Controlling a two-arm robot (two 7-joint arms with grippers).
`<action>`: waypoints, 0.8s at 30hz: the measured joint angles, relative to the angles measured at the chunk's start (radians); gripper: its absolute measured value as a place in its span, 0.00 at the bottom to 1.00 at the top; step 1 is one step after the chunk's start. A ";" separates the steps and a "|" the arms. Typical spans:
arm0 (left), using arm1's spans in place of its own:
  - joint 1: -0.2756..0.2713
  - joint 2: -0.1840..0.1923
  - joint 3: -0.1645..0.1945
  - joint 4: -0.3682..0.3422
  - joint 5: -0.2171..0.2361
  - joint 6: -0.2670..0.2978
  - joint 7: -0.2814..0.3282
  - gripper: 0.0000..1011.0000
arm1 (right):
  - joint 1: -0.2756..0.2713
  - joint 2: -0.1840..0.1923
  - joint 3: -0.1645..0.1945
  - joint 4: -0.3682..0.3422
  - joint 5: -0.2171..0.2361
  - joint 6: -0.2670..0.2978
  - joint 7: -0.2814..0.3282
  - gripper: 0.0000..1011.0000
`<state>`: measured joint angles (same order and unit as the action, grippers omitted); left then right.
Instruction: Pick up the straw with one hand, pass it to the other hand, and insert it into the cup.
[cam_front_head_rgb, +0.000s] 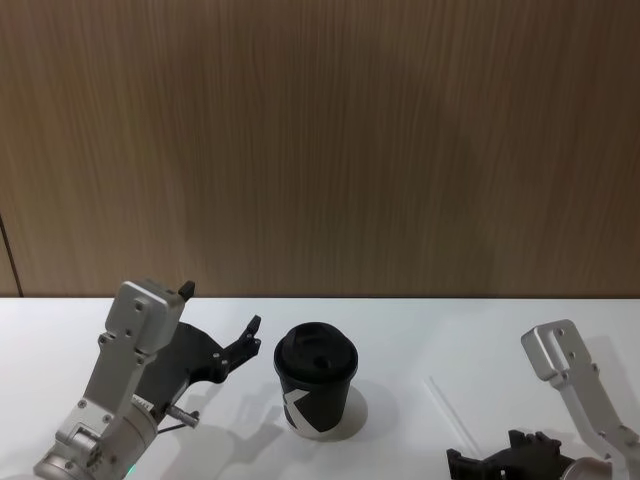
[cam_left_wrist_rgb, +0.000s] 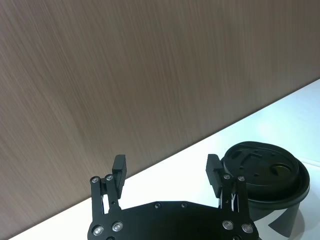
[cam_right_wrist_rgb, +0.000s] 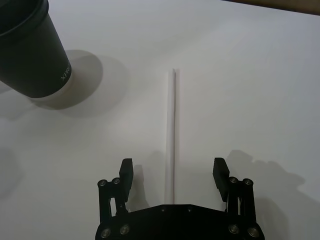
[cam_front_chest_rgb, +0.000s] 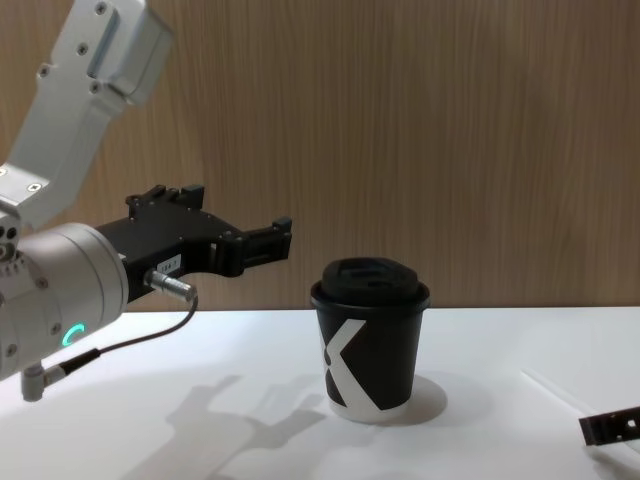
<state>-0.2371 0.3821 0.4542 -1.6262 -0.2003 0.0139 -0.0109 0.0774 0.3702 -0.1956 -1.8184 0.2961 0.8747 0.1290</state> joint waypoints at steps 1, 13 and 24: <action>0.000 0.000 0.000 0.000 0.000 0.000 0.000 0.99 | 0.000 -0.001 0.001 0.001 0.000 0.000 0.000 0.99; 0.000 0.000 0.000 0.000 0.000 0.000 0.000 0.99 | 0.000 -0.007 0.007 0.006 -0.004 0.005 0.007 0.99; 0.000 0.000 0.000 0.000 0.000 0.000 0.000 0.99 | -0.004 -0.004 0.004 0.002 -0.014 0.006 0.019 0.99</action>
<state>-0.2372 0.3821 0.4542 -1.6262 -0.2004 0.0139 -0.0109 0.0738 0.3663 -0.1921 -1.8166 0.2821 0.8807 0.1484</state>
